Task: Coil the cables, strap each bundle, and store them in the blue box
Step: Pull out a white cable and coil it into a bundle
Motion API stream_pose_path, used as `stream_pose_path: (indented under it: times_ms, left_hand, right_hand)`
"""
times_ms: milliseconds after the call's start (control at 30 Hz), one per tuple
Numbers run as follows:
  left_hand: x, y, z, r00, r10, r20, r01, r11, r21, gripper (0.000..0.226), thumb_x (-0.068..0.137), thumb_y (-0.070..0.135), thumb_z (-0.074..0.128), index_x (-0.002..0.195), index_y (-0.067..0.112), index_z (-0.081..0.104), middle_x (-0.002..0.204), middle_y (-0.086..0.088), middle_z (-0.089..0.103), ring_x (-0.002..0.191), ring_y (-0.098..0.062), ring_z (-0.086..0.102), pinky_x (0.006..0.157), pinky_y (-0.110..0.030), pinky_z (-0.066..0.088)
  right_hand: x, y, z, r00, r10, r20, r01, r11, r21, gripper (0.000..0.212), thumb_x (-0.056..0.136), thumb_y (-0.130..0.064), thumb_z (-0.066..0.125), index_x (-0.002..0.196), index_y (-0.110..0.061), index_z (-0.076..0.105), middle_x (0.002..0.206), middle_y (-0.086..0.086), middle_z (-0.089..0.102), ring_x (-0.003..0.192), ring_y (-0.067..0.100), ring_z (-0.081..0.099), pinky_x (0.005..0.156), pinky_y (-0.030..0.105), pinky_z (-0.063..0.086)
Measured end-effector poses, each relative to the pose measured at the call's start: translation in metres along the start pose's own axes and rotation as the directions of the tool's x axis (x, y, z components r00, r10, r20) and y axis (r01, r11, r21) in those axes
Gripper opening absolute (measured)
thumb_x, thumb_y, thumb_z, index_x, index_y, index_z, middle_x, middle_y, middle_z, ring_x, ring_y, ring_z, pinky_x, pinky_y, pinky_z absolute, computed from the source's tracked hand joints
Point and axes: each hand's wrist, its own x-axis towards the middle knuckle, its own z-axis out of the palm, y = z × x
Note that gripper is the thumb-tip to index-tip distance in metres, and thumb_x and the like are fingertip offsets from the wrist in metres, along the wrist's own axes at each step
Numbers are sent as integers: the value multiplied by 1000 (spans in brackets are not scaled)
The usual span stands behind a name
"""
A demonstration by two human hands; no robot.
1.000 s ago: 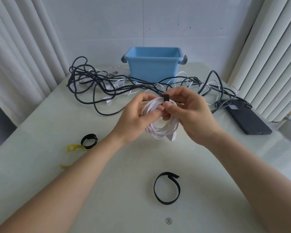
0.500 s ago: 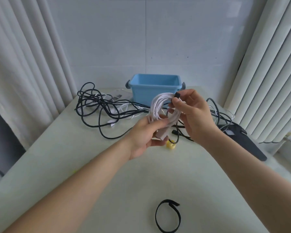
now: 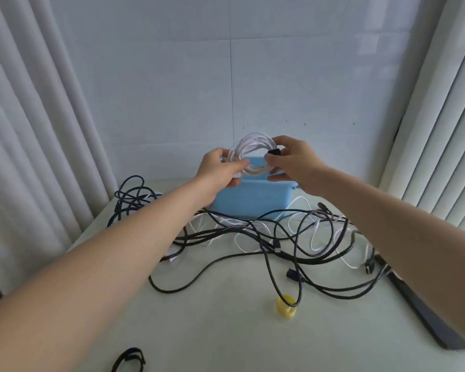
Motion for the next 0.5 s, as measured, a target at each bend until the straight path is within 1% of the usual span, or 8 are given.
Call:
stream_pose_path:
  times_ms: [67,100,167,200,233,300,400,500]
  left_hand:
    - [32,-7,2,1000,6,29,-7,1000,29,18,87,16,78,93,13,61,89,-9,63,60,-16,58,53,-23,52]
    - [45,-14,3,1000,-3,30,1,999,43,17,88,16,77,90,14,60,90,-10,62,61,-17,57,53,-24,51]
    - [71,-28,2,999,-37,1,37,996,82,16,88,17,76,86,15,61,92,-11,62,64,-18,57,52,-24,51]
    - [79,-34,1,998,-58,-27,60,993,99,16,88,18,76,85,15,61,93,-11,62,66,-18,58,52,-25,52]
    - [89,-39,1,995,-76,-58,83,989,121,16,88,19,76,84,15,61,94,-10,63,66,-18,60,56,-27,55]
    - [105,-43,0,991,-96,-96,111,979,171,15,88,19,75,83,14,61,94,-8,63,67,-18,61,64,-30,60]
    - [117,-41,-5,990,-138,1,131,944,303,12,89,16,74,86,11,63,90,-7,61,74,-18,61,61,-28,57]
    - [118,-41,-4,975,-203,92,152,909,388,13,89,14,75,92,7,65,90,-9,61,79,-21,60,56,-25,54]
  right_hand:
    - [27,6,-5,1000,-9,1,9,997,-79,19,95,-10,63,113,-16,63,93,17,62,69,21,63,77,41,61]
    - [39,12,-8,1000,-25,10,27,976,-218,22,96,-17,62,118,-17,62,97,18,65,73,22,63,76,38,60]
    - [58,25,-11,994,10,111,65,750,-658,36,97,-35,59,129,-19,60,112,14,67,92,27,62,83,31,52]
    - [59,33,-11,984,86,159,78,592,-802,37,99,-43,54,126,-19,61,115,10,66,102,28,59,94,33,47]
    - [60,42,-9,971,148,187,94,486,-869,33,101,-47,47,109,-20,65,105,5,66,103,28,57,105,38,39]
    - [55,58,-7,960,133,247,166,442,-882,43,104,-45,38,70,-21,48,71,-1,50,83,27,49,106,44,32]
    - [40,77,-12,933,-84,349,344,491,-800,44,104,-38,44,65,-16,45,57,-3,39,66,24,41,80,35,34]
    - [28,95,-15,846,-284,450,532,417,-737,44,102,-44,43,72,-15,59,52,-5,41,53,17,37,75,28,30]
